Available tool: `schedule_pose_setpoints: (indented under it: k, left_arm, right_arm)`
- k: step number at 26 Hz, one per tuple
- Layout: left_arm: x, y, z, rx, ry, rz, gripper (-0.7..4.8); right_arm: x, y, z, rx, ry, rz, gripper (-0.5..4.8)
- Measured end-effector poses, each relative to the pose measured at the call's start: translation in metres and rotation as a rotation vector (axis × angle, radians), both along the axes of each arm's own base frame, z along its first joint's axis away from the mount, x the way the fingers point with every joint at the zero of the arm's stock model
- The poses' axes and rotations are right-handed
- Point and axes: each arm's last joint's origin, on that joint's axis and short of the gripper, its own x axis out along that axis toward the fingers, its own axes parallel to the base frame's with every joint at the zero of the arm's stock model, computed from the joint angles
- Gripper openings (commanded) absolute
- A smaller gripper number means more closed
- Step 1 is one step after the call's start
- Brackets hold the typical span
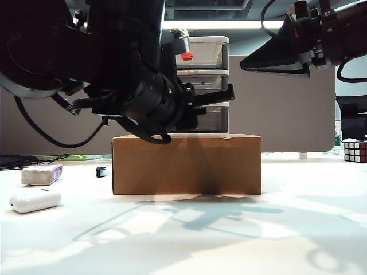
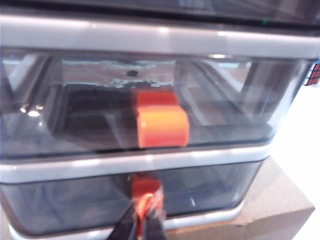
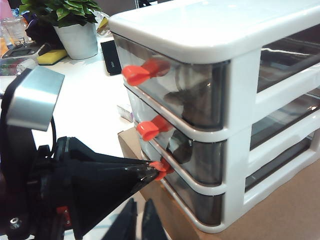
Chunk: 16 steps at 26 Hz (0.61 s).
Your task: Open the third layer of the drawer on the table, pick up the earphone case on the table and put it in, and finally close the drawer.
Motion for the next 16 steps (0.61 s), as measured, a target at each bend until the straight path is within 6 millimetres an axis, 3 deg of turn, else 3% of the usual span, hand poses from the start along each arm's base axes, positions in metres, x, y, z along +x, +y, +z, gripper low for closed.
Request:
schedule_pose_setpoints:
  k: [13, 16]
  left_arm:
    - [-0.009, -0.007, -0.001, -0.009, 0.017, -0.028, -0.06]
    - [-0.009, -0.007, -0.001, -0.008, 0.017, -0.028, -0.06]
  right_arm:
    - [0.001, 0.004, 0.006, 0.018, -0.079, -0.007, -0.05]
    - [0.013, 0.011, 0.009, 0.021, -0.067, -0.004, -0.05]
